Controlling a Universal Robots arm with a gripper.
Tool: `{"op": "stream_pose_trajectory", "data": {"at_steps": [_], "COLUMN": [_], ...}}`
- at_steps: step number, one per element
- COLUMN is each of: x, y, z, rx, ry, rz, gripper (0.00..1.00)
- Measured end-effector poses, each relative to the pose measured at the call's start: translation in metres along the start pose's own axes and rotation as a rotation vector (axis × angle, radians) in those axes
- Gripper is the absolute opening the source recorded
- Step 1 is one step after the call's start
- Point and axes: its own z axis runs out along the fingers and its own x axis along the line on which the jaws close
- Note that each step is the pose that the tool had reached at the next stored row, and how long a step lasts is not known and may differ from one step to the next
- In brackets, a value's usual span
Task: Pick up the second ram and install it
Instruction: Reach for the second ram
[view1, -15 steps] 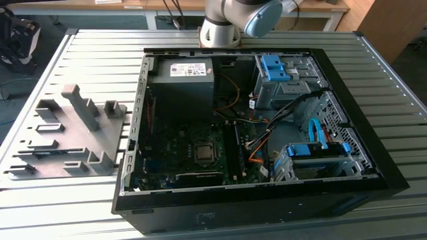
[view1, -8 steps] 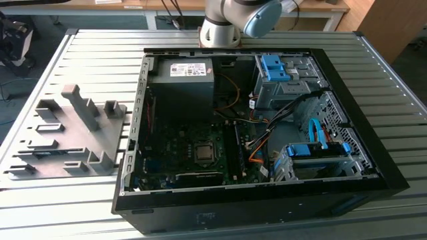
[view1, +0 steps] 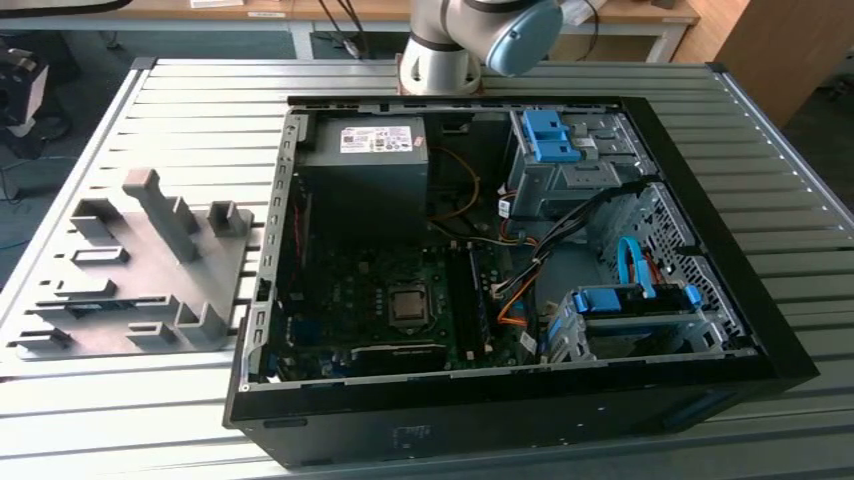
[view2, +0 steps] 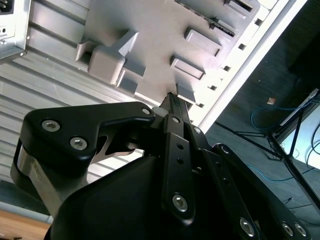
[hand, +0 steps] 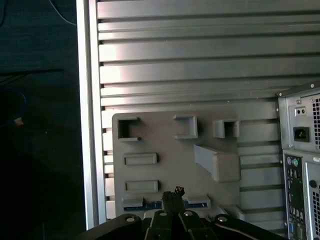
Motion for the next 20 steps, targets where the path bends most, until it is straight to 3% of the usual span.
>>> {"op": "stream_pose_trajectory", "data": {"at_steps": [8, 20], "x": [0.0109, 0.0090], "y": [-0.0013, -0.0119], "z": [0.0104, 0.0205], "rx": [0.0003, 0.0005], "ry": [-0.0001, 0.0001], "rz": [0.000, 0.000], "gripper": [0.10, 0.10]}}
